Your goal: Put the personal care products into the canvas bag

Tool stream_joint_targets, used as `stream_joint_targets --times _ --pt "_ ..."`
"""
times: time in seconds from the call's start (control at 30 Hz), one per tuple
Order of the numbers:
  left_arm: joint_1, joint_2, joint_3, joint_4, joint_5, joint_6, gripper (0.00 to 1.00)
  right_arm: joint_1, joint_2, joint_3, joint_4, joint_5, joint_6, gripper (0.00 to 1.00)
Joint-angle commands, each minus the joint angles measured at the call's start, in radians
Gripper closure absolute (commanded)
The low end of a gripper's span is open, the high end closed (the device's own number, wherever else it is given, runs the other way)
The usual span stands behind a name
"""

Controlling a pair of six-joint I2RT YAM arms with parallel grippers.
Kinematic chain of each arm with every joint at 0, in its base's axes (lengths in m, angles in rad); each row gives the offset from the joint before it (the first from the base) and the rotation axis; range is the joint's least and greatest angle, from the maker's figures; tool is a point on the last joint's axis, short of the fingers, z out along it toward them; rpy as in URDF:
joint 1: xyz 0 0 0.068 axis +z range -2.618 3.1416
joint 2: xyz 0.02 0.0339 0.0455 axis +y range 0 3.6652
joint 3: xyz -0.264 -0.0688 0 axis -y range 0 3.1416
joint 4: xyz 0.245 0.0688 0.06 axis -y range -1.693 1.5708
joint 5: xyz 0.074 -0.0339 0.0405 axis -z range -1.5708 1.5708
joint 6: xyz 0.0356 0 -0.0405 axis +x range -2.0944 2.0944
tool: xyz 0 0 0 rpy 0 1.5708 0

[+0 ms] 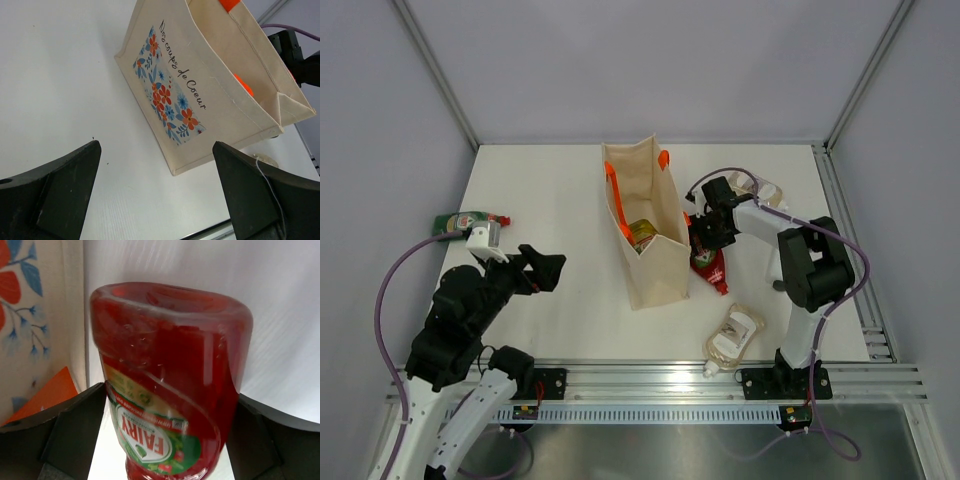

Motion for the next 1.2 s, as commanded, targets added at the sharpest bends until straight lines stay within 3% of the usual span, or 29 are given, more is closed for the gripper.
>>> stream_joint_targets --times 0.0,0.1,0.2,0.23,0.27,0.4,0.57,0.83,1.0,1.17 --pt "-0.001 -0.008 -0.007 0.021 -0.019 -0.019 0.01 0.062 0.038 0.031 -0.057 0.111 0.007 0.12" --pt "0.0 -0.005 -0.017 0.03 -0.002 -0.031 0.01 0.093 0.053 0.045 -0.075 0.182 -0.007 0.25" --pt "0.0 -0.011 -0.021 0.027 0.0 -0.039 0.01 0.093 0.025 0.04 -0.072 0.223 -0.016 0.63" --pt "0.0 -0.019 -0.026 0.029 0.0 -0.042 0.01 0.085 0.012 0.032 -0.064 0.258 -0.022 0.93" --pt "0.0 -0.025 -0.029 0.03 0.0 -0.044 0.01 0.079 -0.002 0.022 -0.057 0.258 -0.028 1.0" --pt "0.0 -0.043 -0.046 0.035 0.001 -0.053 0.01 -0.014 -0.078 -0.012 -0.054 0.096 -0.054 1.0" --pt "0.0 -0.054 -0.056 0.035 0.001 -0.065 0.01 -0.266 -0.094 -0.011 -0.084 -0.405 -0.089 1.0" --pt "0.0 -0.056 -0.073 0.04 0.029 -0.096 0.01 -0.473 -0.02 0.017 -0.078 -1.039 -0.036 1.0" --pt "0.0 -0.066 -0.093 0.052 0.03 -0.122 0.01 -0.522 -0.113 0.081 -0.081 -1.134 0.035 1.0" --pt "0.0 -0.068 -0.107 0.067 0.015 -0.139 0.01 -0.529 -0.261 0.178 -0.026 -1.026 0.231 1.0"
